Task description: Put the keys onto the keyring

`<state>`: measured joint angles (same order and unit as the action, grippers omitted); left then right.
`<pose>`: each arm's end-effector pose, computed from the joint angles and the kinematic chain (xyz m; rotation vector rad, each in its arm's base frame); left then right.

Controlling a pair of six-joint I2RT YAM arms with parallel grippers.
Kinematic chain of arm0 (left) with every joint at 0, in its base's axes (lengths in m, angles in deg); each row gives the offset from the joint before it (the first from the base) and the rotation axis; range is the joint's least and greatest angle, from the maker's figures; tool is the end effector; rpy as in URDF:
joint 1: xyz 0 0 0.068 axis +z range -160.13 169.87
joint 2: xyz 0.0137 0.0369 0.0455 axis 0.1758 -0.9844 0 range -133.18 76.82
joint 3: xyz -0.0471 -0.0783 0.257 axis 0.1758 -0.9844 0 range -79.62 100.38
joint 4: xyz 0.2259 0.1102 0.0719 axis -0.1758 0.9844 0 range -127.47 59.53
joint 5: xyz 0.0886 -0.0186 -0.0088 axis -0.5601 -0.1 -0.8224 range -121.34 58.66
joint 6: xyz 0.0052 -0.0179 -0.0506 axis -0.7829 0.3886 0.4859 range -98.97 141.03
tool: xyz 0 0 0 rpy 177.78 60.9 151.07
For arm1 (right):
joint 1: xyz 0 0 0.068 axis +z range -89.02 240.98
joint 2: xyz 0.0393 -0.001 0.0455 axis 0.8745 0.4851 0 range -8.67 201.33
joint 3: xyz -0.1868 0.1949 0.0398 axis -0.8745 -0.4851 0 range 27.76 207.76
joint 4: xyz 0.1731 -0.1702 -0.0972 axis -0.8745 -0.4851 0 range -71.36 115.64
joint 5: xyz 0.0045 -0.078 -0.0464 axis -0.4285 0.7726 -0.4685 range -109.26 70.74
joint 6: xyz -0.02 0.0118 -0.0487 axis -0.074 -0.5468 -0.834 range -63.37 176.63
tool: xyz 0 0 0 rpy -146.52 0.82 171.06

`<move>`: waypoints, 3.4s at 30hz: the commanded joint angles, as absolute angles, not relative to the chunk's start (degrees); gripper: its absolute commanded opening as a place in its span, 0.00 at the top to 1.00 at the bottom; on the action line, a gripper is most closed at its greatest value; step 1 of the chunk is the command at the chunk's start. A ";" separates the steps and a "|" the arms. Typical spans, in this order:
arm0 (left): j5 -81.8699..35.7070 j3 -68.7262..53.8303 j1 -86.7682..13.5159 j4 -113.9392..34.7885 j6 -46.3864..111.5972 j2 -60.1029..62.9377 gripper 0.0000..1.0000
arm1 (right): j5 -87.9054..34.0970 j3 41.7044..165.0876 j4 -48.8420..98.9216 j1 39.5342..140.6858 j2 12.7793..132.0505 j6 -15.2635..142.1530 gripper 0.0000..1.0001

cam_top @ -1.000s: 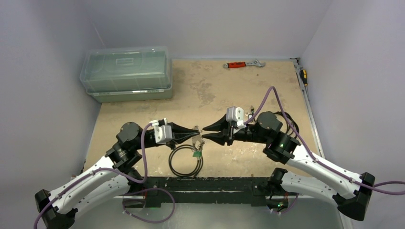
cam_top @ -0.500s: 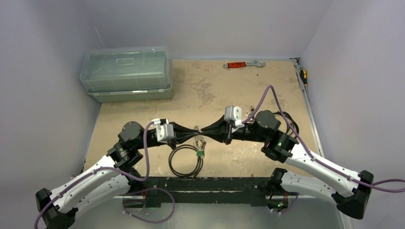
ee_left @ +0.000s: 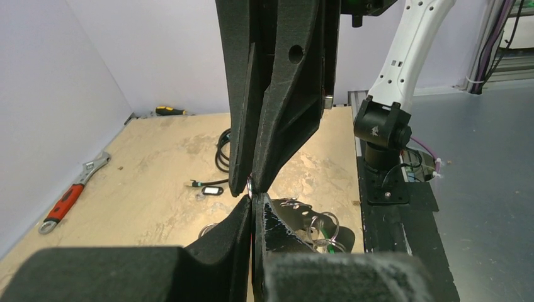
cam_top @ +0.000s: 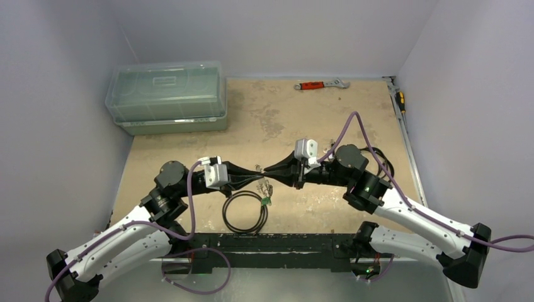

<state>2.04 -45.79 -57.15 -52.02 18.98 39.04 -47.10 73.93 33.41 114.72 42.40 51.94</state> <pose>0.0960 -0.1318 0.3373 1.0504 1.0731 -1.0418 0.1100 0.1781 0.3631 -1.1228 1.1701 1.0388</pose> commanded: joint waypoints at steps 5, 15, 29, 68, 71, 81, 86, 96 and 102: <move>2.84 -45.91 -57.48 -57.42 19.97 40.09 1.00 | -48.32 76.19 34.21 114.95 43.89 50.92 1.00; -6.14 -38.34 -57.46 -33.89 15.27 43.19 0.12 | -45.43 81.54 27.87 115.11 47.45 49.42 1.00; -13.62 -20.67 -57.51 -3.80 6.37 35.90 0.47 | -43.10 104.82 1.53 115.22 61.05 32.25 1.00; -6.73 -19.52 -57.49 -11.16 -1.57 27.47 0.74 | -37.88 105.72 -3.23 118.73 59.71 29.19 1.00; -6.98 -19.71 -57.48 -10.50 -1.63 27.78 0.63 | -37.37 105.28 -2.72 118.73 58.75 29.30 1.00; -7.95 -19.16 -57.46 -8.05 -1.20 27.47 0.60 | -38.48 104.15 -0.39 118.73 56.03 29.59 1.00; -6.63 -19.07 -57.56 -10.20 0.55 27.16 0.64 | -37.54 104.91 -1.29 118.73 58.32 29.63 1.00; -6.13 -19.86 -57.50 -12.72 1.16 26.61 0.76 | -37.56 105.02 -1.17 118.73 59.45 29.69 1.00; -6.39 -20.45 -57.46 -13.63 1.64 25.92 0.83 | -38.09 105.18 -1.17 118.73 59.63 29.75 1.00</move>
<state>-7.27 -20.33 -57.20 -10.75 0.56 26.41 -38.09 104.12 -3.84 118.72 60.37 29.54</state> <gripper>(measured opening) 0.175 0.005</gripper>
